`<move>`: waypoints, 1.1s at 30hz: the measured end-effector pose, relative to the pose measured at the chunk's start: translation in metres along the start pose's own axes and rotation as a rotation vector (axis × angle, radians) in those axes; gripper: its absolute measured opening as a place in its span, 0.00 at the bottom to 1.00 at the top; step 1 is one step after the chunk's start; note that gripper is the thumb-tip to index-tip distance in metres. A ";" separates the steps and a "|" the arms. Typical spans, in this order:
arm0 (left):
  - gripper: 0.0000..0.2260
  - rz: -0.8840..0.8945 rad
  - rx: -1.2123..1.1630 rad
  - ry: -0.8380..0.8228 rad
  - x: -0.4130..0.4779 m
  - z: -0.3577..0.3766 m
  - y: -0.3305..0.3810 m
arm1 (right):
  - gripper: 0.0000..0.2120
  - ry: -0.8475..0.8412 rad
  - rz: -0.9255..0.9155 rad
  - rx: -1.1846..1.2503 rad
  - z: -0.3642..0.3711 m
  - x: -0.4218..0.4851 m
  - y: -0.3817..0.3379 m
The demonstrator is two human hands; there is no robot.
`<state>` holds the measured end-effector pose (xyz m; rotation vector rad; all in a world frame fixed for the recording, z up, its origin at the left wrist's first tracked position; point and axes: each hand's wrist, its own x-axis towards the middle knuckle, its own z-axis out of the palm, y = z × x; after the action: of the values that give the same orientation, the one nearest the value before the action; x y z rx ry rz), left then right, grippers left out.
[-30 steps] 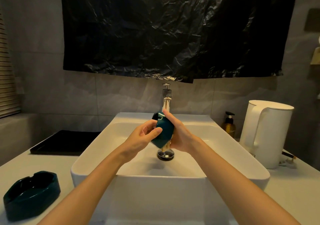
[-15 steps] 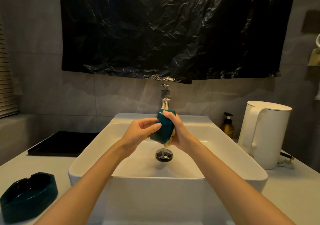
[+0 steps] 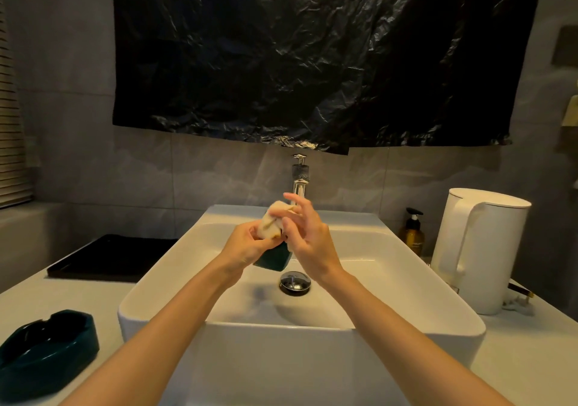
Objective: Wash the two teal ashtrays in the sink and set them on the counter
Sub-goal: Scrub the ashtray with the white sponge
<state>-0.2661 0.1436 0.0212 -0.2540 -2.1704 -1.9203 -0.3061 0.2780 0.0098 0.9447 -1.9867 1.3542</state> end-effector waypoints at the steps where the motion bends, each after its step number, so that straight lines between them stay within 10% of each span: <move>1: 0.04 0.010 0.033 0.007 -0.001 0.000 -0.001 | 0.14 -0.040 -0.049 -0.066 0.000 0.000 0.002; 33: 0.09 0.252 0.171 -0.141 -0.020 0.010 0.001 | 0.16 0.091 -0.035 -0.067 -0.011 0.006 0.002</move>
<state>-0.2476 0.1541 0.0156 -0.6156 -2.2492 -1.6149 -0.3103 0.2874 0.0169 0.8680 -1.9264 1.2813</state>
